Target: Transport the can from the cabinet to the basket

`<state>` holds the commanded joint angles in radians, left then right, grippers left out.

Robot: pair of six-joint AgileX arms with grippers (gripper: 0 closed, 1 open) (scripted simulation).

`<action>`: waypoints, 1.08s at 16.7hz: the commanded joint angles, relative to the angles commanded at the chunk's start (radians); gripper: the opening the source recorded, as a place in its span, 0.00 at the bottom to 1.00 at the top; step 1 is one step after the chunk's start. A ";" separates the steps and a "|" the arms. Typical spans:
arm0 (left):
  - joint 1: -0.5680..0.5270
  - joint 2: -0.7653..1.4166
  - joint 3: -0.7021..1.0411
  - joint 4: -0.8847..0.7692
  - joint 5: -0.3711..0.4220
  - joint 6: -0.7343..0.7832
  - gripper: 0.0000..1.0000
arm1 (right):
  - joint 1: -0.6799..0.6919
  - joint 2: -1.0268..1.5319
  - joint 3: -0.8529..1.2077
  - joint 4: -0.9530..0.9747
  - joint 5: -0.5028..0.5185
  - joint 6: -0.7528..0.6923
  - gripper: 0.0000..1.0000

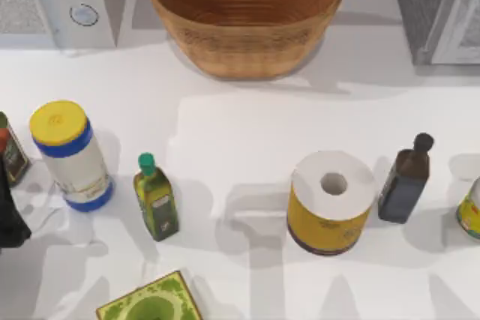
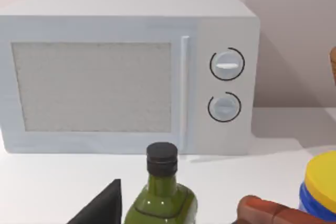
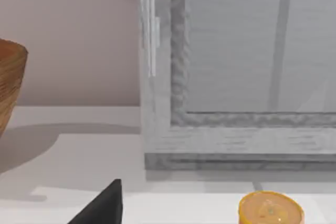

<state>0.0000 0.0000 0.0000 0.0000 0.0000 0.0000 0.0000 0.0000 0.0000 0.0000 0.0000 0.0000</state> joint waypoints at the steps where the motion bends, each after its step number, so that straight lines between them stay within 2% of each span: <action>1: 0.000 0.000 0.000 0.000 0.000 0.000 1.00 | 0.000 0.000 0.000 0.000 0.000 0.000 1.00; 4: 0.000 0.000 0.000 0.000 0.000 0.000 1.00 | 0.004 0.016 0.030 -0.003 0.002 0.000 1.00; 8: 0.000 0.000 0.000 0.000 0.000 0.000 1.00 | 0.022 0.119 0.195 -0.032 0.019 -0.003 1.00; 18: 0.000 0.000 0.000 0.000 0.000 0.000 1.00 | 0.094 0.677 0.933 -0.211 0.112 -0.005 1.00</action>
<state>0.0000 0.0000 0.0000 0.0000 0.0000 0.0000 0.0939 0.6773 0.9331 -0.2108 0.1124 -0.0049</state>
